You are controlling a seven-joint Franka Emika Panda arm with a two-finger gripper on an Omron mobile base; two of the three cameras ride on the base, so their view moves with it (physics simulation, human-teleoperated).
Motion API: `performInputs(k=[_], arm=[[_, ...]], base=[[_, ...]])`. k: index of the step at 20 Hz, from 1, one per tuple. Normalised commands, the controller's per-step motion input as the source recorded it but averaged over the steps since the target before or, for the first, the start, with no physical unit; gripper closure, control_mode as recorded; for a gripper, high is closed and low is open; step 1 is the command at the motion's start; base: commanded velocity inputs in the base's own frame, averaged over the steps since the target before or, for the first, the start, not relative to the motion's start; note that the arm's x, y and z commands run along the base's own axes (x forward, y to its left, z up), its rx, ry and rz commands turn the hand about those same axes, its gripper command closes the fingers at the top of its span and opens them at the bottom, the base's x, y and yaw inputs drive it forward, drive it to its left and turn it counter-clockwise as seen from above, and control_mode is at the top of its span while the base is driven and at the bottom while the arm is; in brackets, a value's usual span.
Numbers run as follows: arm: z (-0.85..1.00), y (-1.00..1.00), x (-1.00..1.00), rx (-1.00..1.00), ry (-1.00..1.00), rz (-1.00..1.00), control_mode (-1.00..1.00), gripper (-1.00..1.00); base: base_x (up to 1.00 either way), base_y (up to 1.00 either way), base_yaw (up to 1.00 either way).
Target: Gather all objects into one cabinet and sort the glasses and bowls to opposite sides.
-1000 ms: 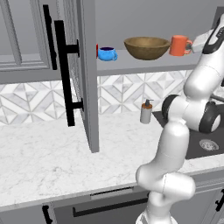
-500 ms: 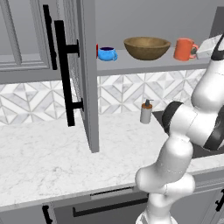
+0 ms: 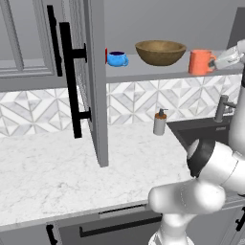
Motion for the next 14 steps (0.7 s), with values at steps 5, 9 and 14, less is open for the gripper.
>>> performInputs(k=[5, 9, 14], arm=[[0.02, 0.93, -0.25, 0.00, 0.14, 0.00, -1.00, 1.00], [0.08, 0.89, -0.02, 0.00, 0.02, 0.00, -1.00, 1.00], [0.22, 0.74, 0.00, 0.00, -0.12, -0.04, -1.00, 1.00]], base=[[0.00, 0.00, 0.00], [0.00, 0.00, 0.00], [0.00, 0.00, 0.00]])
